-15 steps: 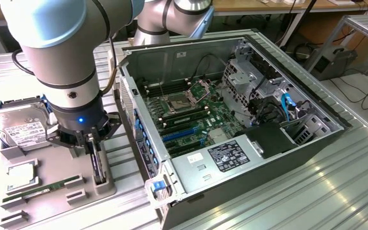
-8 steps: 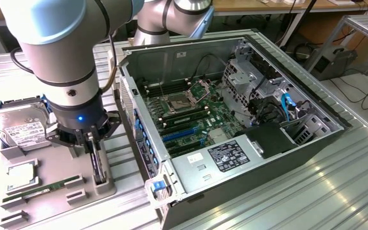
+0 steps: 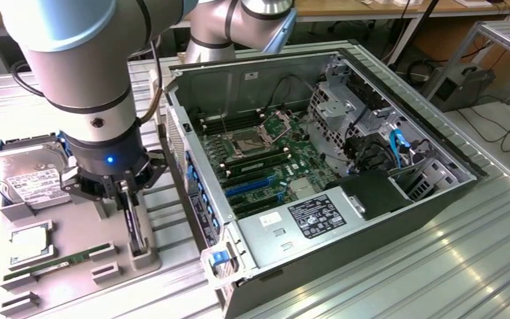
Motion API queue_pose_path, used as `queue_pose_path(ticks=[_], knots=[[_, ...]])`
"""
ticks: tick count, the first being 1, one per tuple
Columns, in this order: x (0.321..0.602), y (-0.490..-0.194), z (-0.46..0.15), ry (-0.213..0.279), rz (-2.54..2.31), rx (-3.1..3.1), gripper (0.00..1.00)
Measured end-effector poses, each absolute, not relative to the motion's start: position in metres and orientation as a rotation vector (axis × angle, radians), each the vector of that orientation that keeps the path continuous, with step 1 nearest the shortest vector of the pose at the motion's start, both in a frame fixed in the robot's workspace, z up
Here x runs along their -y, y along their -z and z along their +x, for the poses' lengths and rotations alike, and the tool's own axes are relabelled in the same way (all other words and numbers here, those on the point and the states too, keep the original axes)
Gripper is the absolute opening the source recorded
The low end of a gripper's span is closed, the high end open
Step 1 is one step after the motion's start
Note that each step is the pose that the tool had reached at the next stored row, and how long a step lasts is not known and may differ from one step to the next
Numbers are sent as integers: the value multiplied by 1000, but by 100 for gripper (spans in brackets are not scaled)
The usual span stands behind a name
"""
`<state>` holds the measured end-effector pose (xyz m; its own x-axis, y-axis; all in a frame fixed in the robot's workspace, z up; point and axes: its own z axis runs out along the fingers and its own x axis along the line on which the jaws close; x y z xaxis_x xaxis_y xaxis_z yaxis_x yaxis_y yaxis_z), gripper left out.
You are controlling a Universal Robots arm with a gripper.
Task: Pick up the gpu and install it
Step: 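Pick up the gpu and move the gpu toward the slot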
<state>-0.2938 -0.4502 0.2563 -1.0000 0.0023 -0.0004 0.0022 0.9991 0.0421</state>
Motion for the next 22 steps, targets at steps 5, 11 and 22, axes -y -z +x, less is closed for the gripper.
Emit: queue_pose_path(ticks=[5,11,22], knots=[[450,-266,-294,-66,1,-3141,26],[450,-297,-294,-66,-1,-3139,26],[452,-357,-290,-66,-1,-3139,26]])
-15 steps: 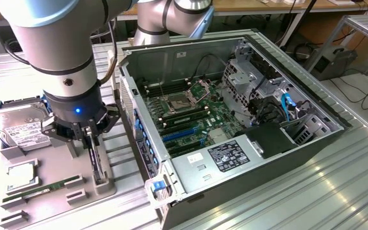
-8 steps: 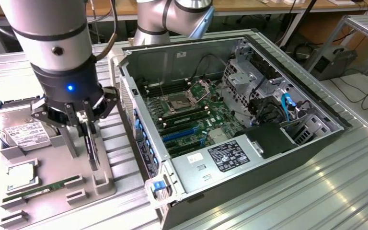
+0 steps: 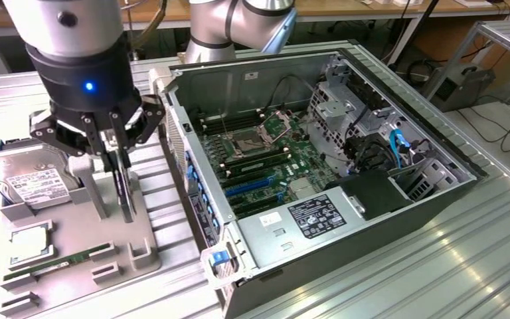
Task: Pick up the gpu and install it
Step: 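Pick up the gpu and move the gpu toward the slot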
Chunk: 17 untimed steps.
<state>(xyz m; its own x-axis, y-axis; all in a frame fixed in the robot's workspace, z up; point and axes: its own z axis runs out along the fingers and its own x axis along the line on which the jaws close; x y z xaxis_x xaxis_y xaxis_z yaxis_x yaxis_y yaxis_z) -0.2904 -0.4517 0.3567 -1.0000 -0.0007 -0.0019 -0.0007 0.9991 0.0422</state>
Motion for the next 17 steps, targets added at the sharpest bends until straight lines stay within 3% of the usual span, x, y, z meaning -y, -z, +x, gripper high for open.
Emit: queue_pose_path(ticks=[10,17], knots=[[458,-407,-267,-84,-1,-3139,26],[463,-424,-235,-122,-1,-3137,26]])
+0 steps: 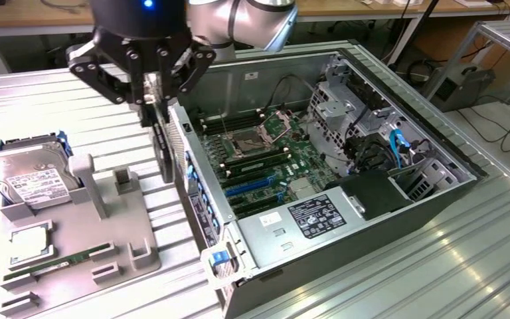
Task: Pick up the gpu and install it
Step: 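Pick up the gpu and move the gpu toward the slot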
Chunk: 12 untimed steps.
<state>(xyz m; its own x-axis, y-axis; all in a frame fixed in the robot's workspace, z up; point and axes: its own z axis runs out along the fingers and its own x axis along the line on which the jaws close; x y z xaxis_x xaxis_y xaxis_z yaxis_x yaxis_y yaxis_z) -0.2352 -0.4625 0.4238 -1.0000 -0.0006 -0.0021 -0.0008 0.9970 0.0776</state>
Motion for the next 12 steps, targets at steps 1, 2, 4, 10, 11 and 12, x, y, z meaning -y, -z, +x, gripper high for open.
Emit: queue_pose_path(ticks=[1,2,4,10,11,12], knots=[[463,-425,-231,-126,-1,-3137,26],[463,-425,-225,-131,-1,-3137,26],[463,-425,-213,-138,-1,-3137,26],[463,-425,-184,-140,-1,-3137,26],[463,-425,-179,-140,-1,-3138,26],[463,-425,-175,-140,-1,-3138,26]])
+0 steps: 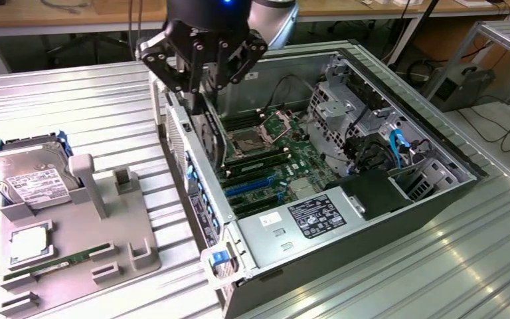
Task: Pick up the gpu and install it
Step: 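Pick up the gpu and move the gpu toward the slot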
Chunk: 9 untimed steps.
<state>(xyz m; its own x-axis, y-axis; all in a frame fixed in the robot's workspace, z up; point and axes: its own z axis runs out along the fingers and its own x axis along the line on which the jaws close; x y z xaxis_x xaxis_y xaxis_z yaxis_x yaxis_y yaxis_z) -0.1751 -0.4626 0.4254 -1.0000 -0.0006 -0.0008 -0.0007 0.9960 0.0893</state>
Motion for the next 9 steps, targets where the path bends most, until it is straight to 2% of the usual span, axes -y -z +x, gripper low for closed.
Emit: queue_pose_path(ticks=[9], knots=[[457,-413,-125,-139,-1,-3139,26]])
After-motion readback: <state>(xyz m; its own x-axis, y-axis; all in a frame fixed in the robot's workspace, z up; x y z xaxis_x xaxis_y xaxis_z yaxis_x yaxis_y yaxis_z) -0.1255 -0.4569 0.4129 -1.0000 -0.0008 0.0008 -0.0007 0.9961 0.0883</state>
